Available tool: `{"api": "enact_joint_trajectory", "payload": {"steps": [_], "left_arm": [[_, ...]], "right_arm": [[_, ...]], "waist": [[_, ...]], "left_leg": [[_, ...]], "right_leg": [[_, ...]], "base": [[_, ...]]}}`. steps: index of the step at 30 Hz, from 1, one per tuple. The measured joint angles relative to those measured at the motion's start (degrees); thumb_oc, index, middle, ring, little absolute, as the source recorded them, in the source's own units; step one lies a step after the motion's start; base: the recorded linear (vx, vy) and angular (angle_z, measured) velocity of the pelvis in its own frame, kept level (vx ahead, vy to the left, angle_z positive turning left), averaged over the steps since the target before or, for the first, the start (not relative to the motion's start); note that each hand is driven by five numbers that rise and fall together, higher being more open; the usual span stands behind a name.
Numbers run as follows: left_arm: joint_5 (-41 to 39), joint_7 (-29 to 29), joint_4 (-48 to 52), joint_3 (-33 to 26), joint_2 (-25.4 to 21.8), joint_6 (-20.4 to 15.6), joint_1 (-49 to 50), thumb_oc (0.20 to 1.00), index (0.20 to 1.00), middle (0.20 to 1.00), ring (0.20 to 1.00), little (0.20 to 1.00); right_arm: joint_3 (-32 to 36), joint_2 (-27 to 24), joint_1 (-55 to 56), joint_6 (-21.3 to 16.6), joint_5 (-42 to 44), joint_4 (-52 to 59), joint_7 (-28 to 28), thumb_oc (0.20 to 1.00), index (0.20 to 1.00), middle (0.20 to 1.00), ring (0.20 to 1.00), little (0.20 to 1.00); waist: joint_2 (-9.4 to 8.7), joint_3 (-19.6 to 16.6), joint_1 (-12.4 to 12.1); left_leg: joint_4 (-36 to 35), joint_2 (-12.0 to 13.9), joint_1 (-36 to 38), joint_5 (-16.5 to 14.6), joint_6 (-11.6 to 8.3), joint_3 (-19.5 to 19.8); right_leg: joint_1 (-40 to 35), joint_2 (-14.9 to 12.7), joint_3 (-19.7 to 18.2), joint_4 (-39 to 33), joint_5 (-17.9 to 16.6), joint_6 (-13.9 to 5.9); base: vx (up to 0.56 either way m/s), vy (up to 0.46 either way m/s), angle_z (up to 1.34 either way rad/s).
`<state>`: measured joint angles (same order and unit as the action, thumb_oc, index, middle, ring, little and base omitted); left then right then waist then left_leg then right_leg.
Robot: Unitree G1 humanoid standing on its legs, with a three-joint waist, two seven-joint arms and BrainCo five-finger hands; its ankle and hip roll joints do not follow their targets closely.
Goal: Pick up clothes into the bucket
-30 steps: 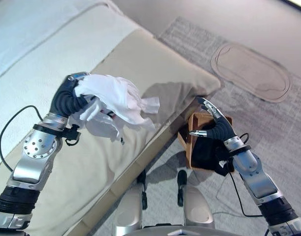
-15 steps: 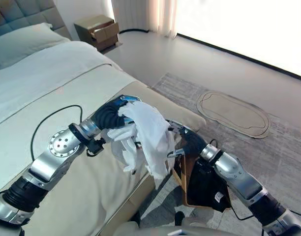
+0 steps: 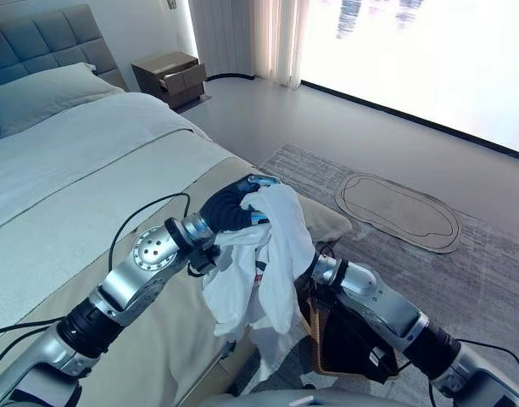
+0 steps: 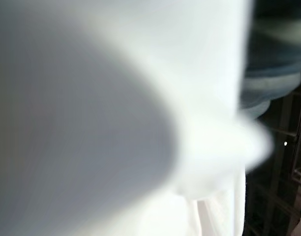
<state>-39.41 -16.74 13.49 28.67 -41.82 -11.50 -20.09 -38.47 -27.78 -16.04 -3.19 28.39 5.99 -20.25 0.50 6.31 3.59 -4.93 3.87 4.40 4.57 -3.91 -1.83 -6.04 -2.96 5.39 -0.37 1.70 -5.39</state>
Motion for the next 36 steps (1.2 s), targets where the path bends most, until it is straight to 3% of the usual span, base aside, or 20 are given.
{"api": "enact_joint_trajectory", "payload": {"steps": [1,2,3,15,16,17,18,25,31,36], "left_arm": [[0.1,0.4,-0.3,0.0,0.4,0.2,0.0,0.2,0.2,0.2,0.2,0.2],[0.2,0.5,-0.3,0.0,0.6,0.2,0.0,0.2,0.2,0.2,0.2,0.2],[0.4,0.5,-0.5,0.0,1.1,0.2,0.0,0.2,0.2,0.2,0.2,0.2],[4.5,2.2,-1.7,-1.3,2.8,0.7,3.1,0.2,0.2,0.2,0.2,0.2],[5.2,2.2,-1.7,-2.1,2.8,0.7,4.1,0.26,0.26,0.26,0.26,0.26],[5.8,2.2,-1.8,-3.1,2.8,0.7,5.3,0.583,0.583,0.583,0.583,0.583],[7.0,2.6,-2.2,-4.0,2.8,0.7,6.5,1.0,1.0,1.0,1.0,1.0],[11.2,3.9,-3.3,-15.9,4.5,0.5,15.5,1.0,1.0,1.0,1.0,1.0],[11.7,5.8,-7.0,-27.3,11.0,-0.9,25.8,1.0,1.0,1.0,1.0,1.0],[11.9,7.5,-11.8,-32.2,15.5,-1.7,31.2,1.0,1.0,1.0,1.0,1.0]], "right_arm": [[-0.6,0.3,-0.2,0.4,1.4,0.0,0.0,0.504,0.504,0.504,0.504,0.504],[-0.7,0.5,-0.2,0.7,2.1,0.0,0.0,0.442,0.442,0.442,0.442,0.442],[-0.7,0.7,-0.2,1.1,3.5,0.0,0.0,0.2,0.2,0.2,0.2,0.2],[-0.5,1.9,3.2,2.1,6.3,-0.9,0.1,0.2,0.2,0.2,0.2,0.2],[-0.1,2.1,4.4,2.1,6.3,-0.9,0.0,0.2,0.2,0.2,0.2,0.2],[0.5,2.3,5.9,2.1,6.3,-0.9,0.0,0.2,0.2,0.2,0.2,0.2],[1.0,1.9,7.8,2.2,6.3,-0.9,0.1,0.2,0.2,0.2,0.2,0.2],[13.3,1.3,22.1,2.3,5.2,-2.5,0.0,0.2,0.2,0.2,0.2,0.2],[27.0,1.3,33.0,2.2,-0.8,-9.6,2.1,0.2,0.2,0.2,0.2,0.2],[33.8,2.6,36.2,2.1,-3.0,-11.4,4.1,0.2,0.2,0.2,0.2,0.2]], "waist": [[-0.02,0.0,0.0],[-0.03,0.0,-0.1],[-0.03,0.0,-0.1],[-0.62,-0.6,-0.2],[-0.61,-0.6,-0.2],[-0.6,-0.6,-0.1],[-0.6,-0.7,-0.1],[-0.49,-0.7,0.0],[0.06,-1.2,0.2],[0.48,-1.4,0.4]], "left_leg": [[0.0,0.0,0.0,0.0,0.0,0.0],[0.0,0.0,0.0,0.0,0.0,0.0],[0.0,0.0,0.0,0.0,0.0,0.0],[0.0,0.0,0.0,0.0,-0.02,0.4],[0.0,-0.1,0.0,0.0,-0.02,0.4],[0.0,-0.1,0.0,0.0,-0.02,0.4],[0.0,0.0,0.0,0.0,-0.03,0.4],[-0.1,0.0,0.0,-0.1,-0.21,0.5],[-0.1,0.1,0.0,-0.3,-0.38,0.5],[-0.1,0.1,0.0,-0.4,-0.46,0.4]], "right_leg": [[-0.1,0.0,0.0,-0.2,-0.1,0.01],[-0.2,0.0,0.0,-0.5,-0.2,0.01],[-0.4,0.0,0.1,-0.7,-0.4,0.0],[-1.3,0.1,0.6,-2.2,-1.0,0.12],[-1.4,0.0,0.6,-2.3,-1.0,0.12],[-1.4,0.0,0.6,-2.3,-1.0,0.12],[-1.5,-0.1,0.6,-2.6,-1.0,0.1],[-1.9,-0.2,0.8,-3.5,-1.0,0.08],[-1.9,-0.3,0.8,-3.6,-1.0,0.06],[-1.9,-0.2,0.8,-3.8,-0.9,-0.16]], "base": [[0.0,0.0,0.0],[0.0,0.0,0.0],[0.0,0.0,0.0],[0.0,-0.002,0.01],[0.0,0.0,0.0],[0.0,0.0,0.0],[0.0,0.0,0.0],[0.0,0.0,0.0],[0.0,0.0,0.0],[0.0,0.0,0.0]]}}
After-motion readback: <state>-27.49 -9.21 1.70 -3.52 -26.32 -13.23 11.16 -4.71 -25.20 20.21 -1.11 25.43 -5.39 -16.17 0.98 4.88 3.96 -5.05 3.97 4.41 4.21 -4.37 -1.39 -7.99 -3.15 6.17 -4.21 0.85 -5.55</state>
